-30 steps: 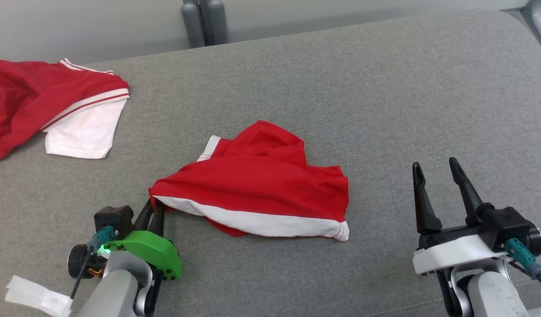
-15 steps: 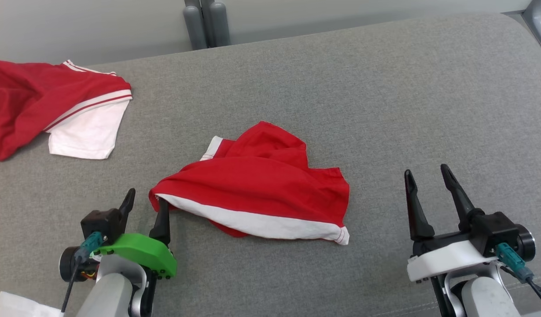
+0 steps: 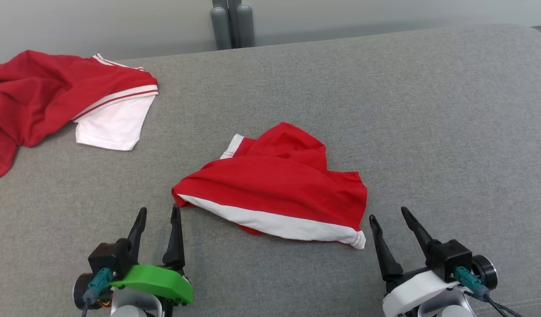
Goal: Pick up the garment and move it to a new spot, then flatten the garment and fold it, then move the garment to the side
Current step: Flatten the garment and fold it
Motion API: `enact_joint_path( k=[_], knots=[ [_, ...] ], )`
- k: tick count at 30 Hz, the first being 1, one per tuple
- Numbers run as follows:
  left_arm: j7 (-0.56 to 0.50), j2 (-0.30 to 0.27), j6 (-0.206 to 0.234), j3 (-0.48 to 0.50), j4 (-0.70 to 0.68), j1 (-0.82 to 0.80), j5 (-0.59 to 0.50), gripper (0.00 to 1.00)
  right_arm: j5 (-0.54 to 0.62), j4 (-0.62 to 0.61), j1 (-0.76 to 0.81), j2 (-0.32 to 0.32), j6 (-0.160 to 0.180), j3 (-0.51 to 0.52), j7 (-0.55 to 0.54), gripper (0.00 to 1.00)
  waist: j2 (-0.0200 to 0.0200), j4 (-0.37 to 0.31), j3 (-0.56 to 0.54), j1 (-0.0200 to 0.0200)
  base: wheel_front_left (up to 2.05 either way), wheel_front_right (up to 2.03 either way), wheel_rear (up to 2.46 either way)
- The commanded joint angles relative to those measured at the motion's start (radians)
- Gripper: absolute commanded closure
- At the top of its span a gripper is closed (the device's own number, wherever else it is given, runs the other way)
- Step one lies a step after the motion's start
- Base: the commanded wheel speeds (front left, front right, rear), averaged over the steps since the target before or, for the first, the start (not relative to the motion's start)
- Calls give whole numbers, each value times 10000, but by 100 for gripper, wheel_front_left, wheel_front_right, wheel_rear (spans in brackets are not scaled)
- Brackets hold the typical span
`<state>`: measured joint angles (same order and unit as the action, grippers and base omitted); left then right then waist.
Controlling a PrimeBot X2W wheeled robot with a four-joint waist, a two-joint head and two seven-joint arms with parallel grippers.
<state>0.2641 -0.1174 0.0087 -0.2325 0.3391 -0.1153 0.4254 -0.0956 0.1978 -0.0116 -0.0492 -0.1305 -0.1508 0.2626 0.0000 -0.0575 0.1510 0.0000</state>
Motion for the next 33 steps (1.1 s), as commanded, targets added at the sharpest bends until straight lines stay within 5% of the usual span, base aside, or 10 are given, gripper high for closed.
enact_joint_path(
  k=[1,12,14,15,18,33],
  knots=[
    [3,50,-37,48,-125,110,-120,0,51,183,-91,-20,-4,-35,34,0,0,178,11,0,0,0,0],
    [4,415,-261,177,-622,54,-596,0,-90,1738,-1257,-19,-4,-77,34,0,0,818,145,0,0,0,0],
    [4,449,-277,207,-684,68,-672,0,-142,2020,-1440,-19,-4,-222,33,20,0,894,162,0,0,0,0],
    [4,469,-296,227,-703,87,-699,0,-216,2219,-1523,-20,-4,-281,33,58,0,923,162,0,0,0,0],
    [4,508,-336,299,-732,141,-767,0,-577,2653,-1767,-36,-3,-165,34,100,0,976,154,0,0,0,0],
    [4,643,-536,444,-1002,245,-934,0,-222,3757,-3878,-205,-3,1115,33,100,0,1096,238,0,0,0,0]
  ],
)
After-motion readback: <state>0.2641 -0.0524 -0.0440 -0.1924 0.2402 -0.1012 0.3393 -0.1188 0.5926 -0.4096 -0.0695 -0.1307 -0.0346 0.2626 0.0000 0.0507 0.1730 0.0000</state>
